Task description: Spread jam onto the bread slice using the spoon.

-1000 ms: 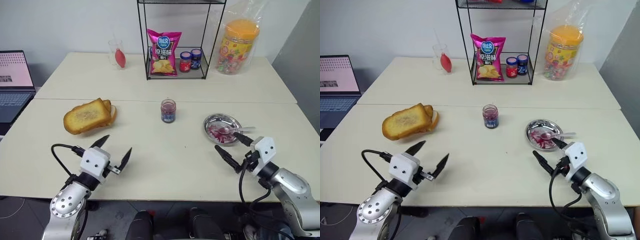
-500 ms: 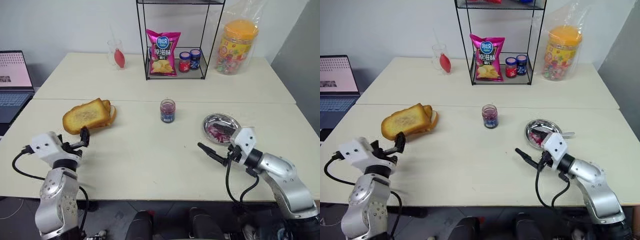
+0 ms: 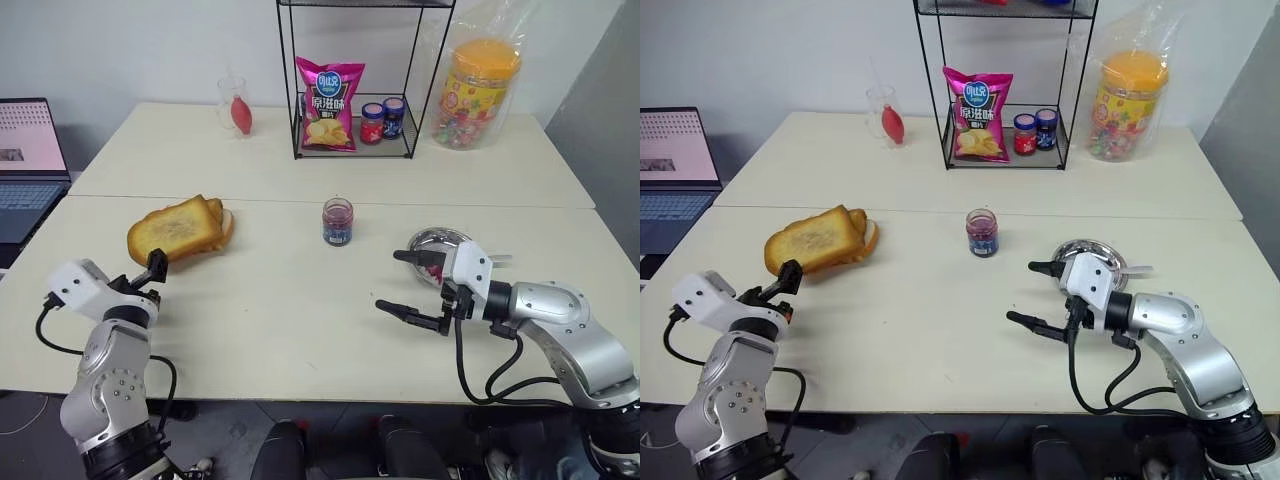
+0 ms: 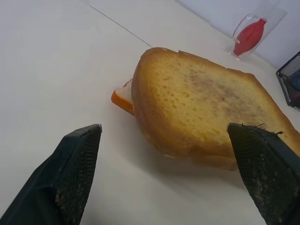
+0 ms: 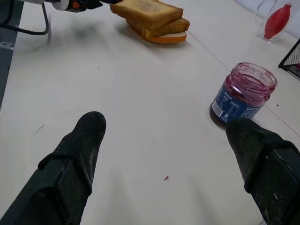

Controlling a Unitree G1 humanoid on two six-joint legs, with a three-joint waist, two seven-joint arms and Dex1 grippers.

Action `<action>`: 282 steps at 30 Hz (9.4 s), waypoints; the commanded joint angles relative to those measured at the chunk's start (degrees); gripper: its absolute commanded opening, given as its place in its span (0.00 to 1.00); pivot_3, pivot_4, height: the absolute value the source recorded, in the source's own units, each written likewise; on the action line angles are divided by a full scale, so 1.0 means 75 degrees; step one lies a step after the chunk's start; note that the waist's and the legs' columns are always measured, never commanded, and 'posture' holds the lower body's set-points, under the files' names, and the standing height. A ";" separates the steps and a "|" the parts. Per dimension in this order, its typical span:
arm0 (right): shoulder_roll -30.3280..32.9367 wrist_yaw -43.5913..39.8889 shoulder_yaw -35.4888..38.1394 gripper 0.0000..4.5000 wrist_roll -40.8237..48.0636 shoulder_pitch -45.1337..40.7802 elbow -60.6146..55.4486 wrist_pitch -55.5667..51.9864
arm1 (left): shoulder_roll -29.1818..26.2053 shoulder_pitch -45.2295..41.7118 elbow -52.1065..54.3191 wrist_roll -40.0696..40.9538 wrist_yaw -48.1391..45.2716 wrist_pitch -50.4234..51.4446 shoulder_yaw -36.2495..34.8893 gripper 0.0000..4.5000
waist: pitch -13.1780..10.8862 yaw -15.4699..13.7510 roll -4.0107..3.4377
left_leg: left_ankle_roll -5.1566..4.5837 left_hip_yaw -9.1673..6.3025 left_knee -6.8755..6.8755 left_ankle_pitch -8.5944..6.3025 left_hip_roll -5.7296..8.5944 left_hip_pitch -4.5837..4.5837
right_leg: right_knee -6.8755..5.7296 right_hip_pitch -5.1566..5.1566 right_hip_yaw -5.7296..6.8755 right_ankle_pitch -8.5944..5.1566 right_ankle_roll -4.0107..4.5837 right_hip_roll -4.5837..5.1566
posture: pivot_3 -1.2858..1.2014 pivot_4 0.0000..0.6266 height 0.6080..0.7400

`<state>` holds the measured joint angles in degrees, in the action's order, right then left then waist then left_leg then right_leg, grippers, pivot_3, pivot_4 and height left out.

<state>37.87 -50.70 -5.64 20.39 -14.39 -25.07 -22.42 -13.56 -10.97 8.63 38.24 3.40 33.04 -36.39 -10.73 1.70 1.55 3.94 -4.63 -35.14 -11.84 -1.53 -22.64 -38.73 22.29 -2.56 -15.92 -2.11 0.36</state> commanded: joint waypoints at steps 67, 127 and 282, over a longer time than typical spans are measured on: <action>0.1818 -0.0749 0.1075 1.00 0.1154 0.1788 -0.1535 -0.1098 | -0.4033 -0.1510 -0.0656 0.0104 -0.8421 0.0749 0.5577 0.01 | -0.0041 -0.0031 0.0015 | 0.0008 0.0005 0.0012 -0.0006 -0.0005 -0.0028 | 0.0022 0.0024 0.0001 -0.0041 0.0071 0.0001 | 0.52 0.24 1.00; -0.1526 0.3853 0.4461 1.00 0.1308 0.1944 0.0208 -0.1140 | -0.5309 -0.0199 0.3774 -0.0594 -0.8807 -0.0550 0.4244 0.98 | -0.0055 0.0008 0.0016 | 0.0010 0.0017 -0.0009 -0.0007 -0.0011 -0.0002 | -0.0004 0.0005 -0.0017 -0.0036 0.0058 0.0001 | 0.52 0.24 1.00; -0.4332 0.2473 0.1985 0.01 0.0641 -0.6524 0.7238 -0.2232 | -0.2983 0.1336 0.2472 -0.1804 -0.5241 -0.1381 0.3181 1.00 | -0.0082 0.0200 -0.0035 | 0.0006 0.0026 0.0013 -0.0006 -0.0028 -0.0074 | -0.0043 0.0124 -0.0027 0.0020 0.0067 -0.0026 | 0.52 0.24 1.00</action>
<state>5.69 -32.38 7.88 23.25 -60.57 31.27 -38.65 -36.07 -0.45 26.44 25.05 -35.66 24.21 -12.39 -11.35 3.20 1.28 3.99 -4.43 -35.04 -11.89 -1.73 -23.20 -39.06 23.22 -2.76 -15.77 -1.61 0.16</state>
